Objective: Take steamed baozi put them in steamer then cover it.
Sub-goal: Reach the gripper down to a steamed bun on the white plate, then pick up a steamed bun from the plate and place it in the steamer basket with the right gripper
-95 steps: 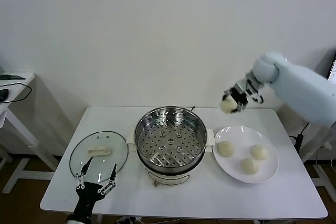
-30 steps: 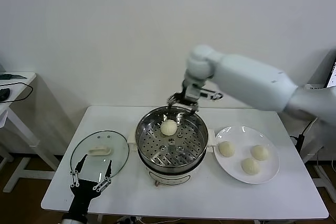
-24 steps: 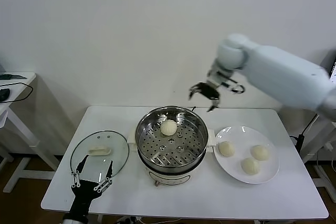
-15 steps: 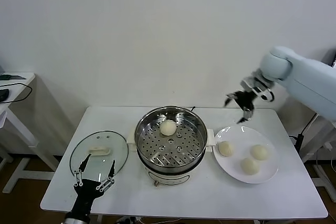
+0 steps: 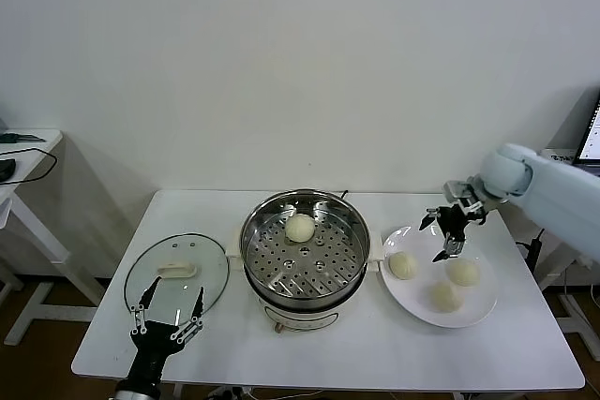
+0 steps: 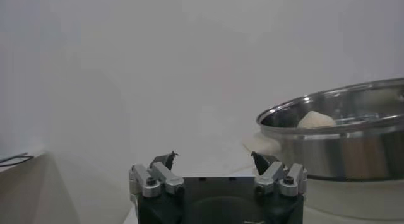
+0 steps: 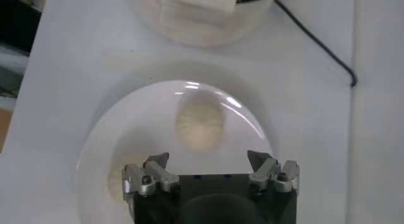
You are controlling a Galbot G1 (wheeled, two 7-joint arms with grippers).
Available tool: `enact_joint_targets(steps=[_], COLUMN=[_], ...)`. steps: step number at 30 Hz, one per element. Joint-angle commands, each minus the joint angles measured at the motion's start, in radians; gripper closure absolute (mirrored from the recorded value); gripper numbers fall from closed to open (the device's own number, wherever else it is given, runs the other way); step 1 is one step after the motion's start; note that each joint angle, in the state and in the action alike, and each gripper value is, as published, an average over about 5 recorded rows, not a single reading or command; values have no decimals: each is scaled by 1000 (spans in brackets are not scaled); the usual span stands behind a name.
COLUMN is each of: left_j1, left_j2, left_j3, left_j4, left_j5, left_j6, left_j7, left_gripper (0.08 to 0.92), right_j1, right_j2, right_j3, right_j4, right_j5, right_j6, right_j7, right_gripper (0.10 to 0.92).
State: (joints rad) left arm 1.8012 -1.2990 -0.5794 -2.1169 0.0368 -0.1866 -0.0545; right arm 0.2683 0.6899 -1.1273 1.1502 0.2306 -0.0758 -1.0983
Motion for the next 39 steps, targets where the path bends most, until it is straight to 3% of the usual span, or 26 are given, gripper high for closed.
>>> enact_joint_targets(steps=[1,20,28,39], left_j1=[0,0,1,-1], left_j2=[0,-6,-9,-8], left_j3=[0,-9,-11,-12], left_j4=[4,15,17,11], left_j5=[0,1,1,1], left_j6=[-1,-7,-11,-9], left_j7=[-1,-3,-4,-5], left_gripper=[177,177,177,177], right_j1=[-94,-126,-102,110], right_j2=[74,170,160,109], right_j3=[12,12,-1,16], right_j4=[-55,-129,-107,-14], right_j5=[-15,-72,-89,-92], right_j6=[-33,-22,-23,16], right_j7=[48,75,64,-95], right_gripper=[203,205,317,358])
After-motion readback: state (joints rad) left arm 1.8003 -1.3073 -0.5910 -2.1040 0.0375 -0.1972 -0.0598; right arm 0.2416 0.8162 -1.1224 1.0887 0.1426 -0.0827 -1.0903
